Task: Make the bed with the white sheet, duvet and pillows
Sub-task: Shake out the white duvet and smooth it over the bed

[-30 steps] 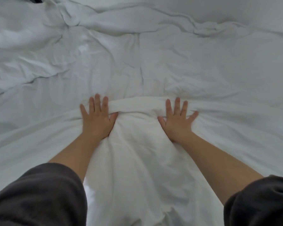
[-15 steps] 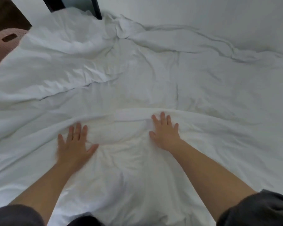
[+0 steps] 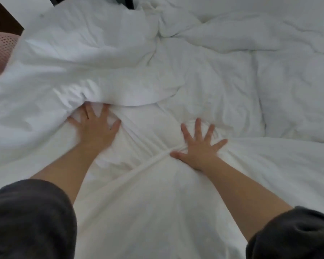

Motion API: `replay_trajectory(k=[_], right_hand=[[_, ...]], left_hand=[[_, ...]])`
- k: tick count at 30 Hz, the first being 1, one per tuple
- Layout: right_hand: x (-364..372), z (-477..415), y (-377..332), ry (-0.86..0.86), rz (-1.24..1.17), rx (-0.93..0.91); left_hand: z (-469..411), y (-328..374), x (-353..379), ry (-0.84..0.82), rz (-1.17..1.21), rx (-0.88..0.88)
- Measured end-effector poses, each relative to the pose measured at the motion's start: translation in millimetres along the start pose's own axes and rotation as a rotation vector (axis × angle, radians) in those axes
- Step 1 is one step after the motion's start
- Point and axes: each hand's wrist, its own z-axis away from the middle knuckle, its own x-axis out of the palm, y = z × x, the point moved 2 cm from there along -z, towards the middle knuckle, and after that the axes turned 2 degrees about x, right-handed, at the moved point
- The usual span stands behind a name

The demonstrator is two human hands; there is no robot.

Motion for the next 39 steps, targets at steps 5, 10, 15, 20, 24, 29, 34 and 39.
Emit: replay_trajectory(k=[5, 10, 15, 20, 24, 29, 34, 39], right_hand=[[-3, -16, 1, -0.024, 0.008, 0.008], [-5, -23, 2, -0.018, 0.014, -0.008], [-6, -24, 2, 0.015, 0.02, -0.009], [-5, -5, -5, 0.1, 0.088, -0.001], [-3, 20, -14, 0.171, 0.137, 0.0], [-2, 59, -18, 0.294, 0.137, -0.189], [-8, 89, -17, 0.258, 0.248, -0.303], [-53, 94, -28, 0.636, 0.064, -0.095]], left_hand=[[-46, -11, 6, -0.053, -0.01, 0.074], [-22, 6, 12, -0.076, 0.015, 0.045], [24, -1, 13, -0.151, 0.058, 0.119], [97, 0, 9, -0.281, 0.191, 0.155], [161, -15, 1, -0.162, 0.165, 0.187], [211, -63, 3, -0.528, 0.082, 0.077], [208, -105, -19, -0.689, -0.178, 0.012], [142, -97, -96, 0.078, -0.096, -0.079]])
